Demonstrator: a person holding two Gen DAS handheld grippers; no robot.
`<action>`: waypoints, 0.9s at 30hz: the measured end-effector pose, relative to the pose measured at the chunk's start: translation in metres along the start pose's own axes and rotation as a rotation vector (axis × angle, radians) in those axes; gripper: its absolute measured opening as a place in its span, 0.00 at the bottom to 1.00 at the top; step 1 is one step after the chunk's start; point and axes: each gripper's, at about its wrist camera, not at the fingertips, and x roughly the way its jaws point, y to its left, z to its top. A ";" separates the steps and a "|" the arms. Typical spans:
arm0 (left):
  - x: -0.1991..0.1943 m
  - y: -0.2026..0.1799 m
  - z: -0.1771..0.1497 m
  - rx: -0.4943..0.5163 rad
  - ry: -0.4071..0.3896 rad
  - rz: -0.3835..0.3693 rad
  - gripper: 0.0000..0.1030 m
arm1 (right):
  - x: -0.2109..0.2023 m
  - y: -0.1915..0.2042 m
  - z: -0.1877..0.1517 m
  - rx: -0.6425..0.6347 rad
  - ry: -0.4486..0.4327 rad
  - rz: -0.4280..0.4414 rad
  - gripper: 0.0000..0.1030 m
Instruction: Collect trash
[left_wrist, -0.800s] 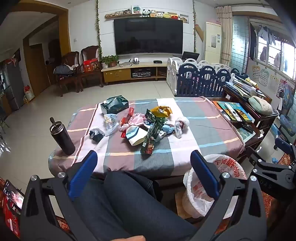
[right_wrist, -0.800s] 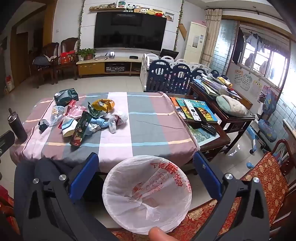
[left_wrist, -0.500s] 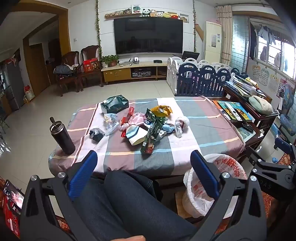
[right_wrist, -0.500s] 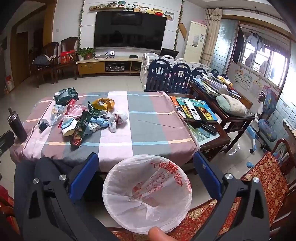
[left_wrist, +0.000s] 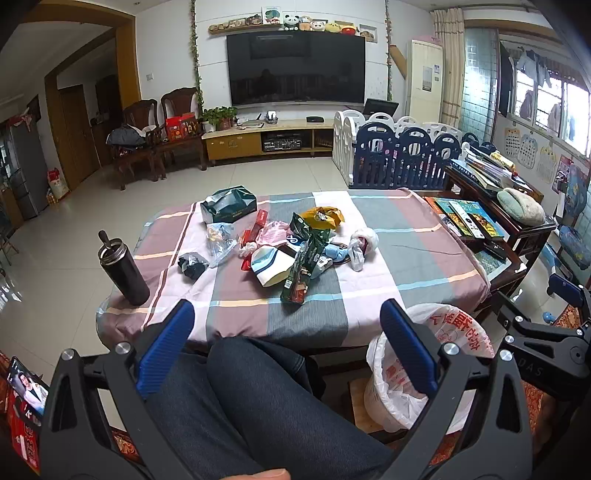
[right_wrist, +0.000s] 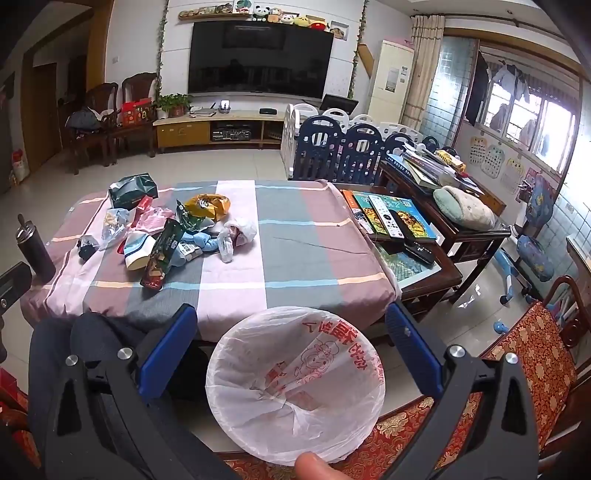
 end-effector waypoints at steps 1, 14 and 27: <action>0.000 0.000 0.000 0.000 0.000 0.000 0.97 | 0.000 0.000 0.000 0.000 0.001 0.000 0.97; 0.000 0.000 0.000 0.001 0.005 -0.001 0.97 | 0.001 0.001 0.000 0.002 0.006 -0.003 0.97; 0.000 0.000 0.000 0.001 0.009 0.000 0.97 | 0.002 0.000 0.001 0.003 0.008 0.000 0.97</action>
